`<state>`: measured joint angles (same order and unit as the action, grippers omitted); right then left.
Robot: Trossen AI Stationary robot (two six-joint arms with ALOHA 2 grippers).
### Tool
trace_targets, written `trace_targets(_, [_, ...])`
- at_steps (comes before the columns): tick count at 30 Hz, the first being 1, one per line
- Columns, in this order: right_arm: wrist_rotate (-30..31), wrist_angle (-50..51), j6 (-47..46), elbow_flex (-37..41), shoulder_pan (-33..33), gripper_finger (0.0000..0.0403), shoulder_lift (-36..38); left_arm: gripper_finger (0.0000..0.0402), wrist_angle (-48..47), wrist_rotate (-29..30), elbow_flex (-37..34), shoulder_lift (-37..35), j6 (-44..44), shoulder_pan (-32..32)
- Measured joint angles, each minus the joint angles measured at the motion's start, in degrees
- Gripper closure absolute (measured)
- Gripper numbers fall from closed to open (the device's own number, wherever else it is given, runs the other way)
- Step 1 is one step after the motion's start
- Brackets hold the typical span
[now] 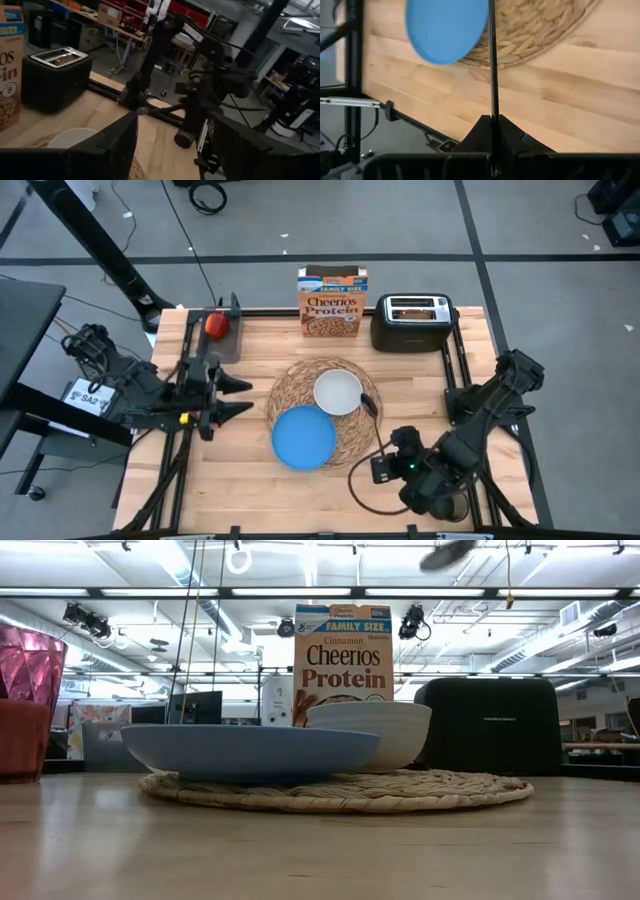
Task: Arrange a breakfast setting
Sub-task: Put the black spoon on the brown table mat to the right of the blue plate
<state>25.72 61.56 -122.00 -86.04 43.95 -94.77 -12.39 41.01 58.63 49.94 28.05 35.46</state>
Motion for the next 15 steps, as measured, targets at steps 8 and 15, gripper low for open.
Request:
trace_targets(8, [-7.73,-25.81,-0.02,26.72,-3.14,0.0393,8.73,0.0159,-0.04,0.02,0.02,0.65,1.27,4.91])
trace_targets(15, [-9.84,-42.32,0.03,44.43,-10.57,0.0393,13.39,0.0159,0.53,0.06,0.02,0.61,1.31,8.53])
